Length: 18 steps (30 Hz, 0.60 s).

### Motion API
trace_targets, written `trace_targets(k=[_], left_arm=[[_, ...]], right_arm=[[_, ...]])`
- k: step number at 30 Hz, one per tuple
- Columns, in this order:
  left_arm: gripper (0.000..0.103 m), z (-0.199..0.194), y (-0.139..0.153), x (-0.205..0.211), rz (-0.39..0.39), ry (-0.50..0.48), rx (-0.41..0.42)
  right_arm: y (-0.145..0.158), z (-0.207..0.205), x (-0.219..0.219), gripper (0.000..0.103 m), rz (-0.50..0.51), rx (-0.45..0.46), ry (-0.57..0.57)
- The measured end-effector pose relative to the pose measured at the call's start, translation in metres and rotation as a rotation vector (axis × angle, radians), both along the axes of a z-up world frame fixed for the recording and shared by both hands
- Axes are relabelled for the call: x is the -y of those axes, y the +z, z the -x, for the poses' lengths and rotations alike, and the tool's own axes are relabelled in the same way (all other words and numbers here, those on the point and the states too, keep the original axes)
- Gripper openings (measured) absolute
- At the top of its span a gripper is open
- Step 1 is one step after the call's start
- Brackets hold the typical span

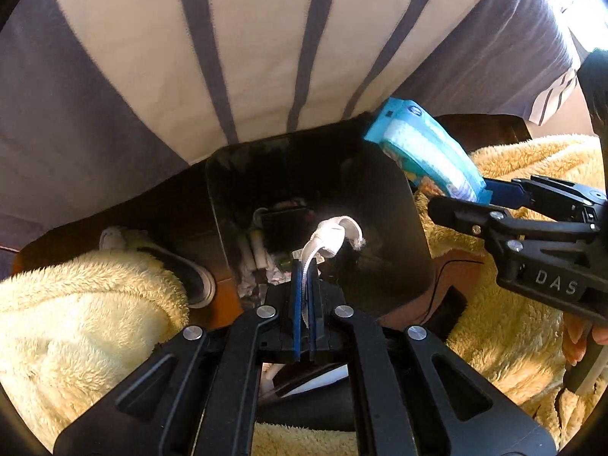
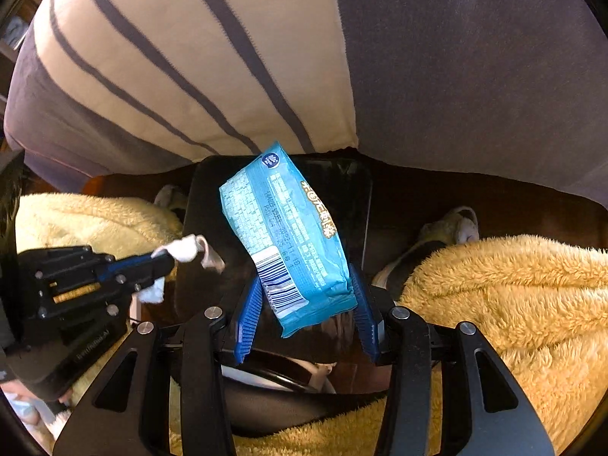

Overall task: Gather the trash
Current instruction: 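Open both tools to drop the wipes pack and cable into the bin, then move both open tools back toward the yellow bottle and clear case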

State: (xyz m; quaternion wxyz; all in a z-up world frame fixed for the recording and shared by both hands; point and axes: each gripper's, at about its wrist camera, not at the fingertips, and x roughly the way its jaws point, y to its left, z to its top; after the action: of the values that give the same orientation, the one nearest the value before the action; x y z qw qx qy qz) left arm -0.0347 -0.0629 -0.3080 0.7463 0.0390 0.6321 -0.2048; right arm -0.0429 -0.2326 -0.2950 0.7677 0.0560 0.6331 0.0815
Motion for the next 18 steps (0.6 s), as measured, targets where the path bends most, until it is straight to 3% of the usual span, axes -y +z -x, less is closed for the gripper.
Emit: trace_targets(k=[3,5,7,12,18], left_arm=[[0.006,-0.001,-0.003,-0.001,-0.007,0.01,-0.012],[0.016,-0.001,-0.005,-0.005,-0.003,0.02,-0.019],[0.043,-0.001,-0.003,-0.009,-0.004,0.034,-0.007],[0.066,-0.003,0.016,-0.01,0.002,0.045,0.05],[0.069,-0.01,0.054,-0.009,0.039,0.036,0.133]], right_arm=[[-0.002,-0.002,0.004,0.055,-0.025,0.001,-0.017],[0.0,-0.003,0.006,0.063,-0.02,0.016,-0.032],[0.005,-0.004,0.01,0.063,-0.02,0.034,-0.053],[0.027,-0.005,0.021,0.069,-0.005,0.103,-0.093],[0.069,-0.009,0.036,0.075,-0.018,0.207,-0.132]])
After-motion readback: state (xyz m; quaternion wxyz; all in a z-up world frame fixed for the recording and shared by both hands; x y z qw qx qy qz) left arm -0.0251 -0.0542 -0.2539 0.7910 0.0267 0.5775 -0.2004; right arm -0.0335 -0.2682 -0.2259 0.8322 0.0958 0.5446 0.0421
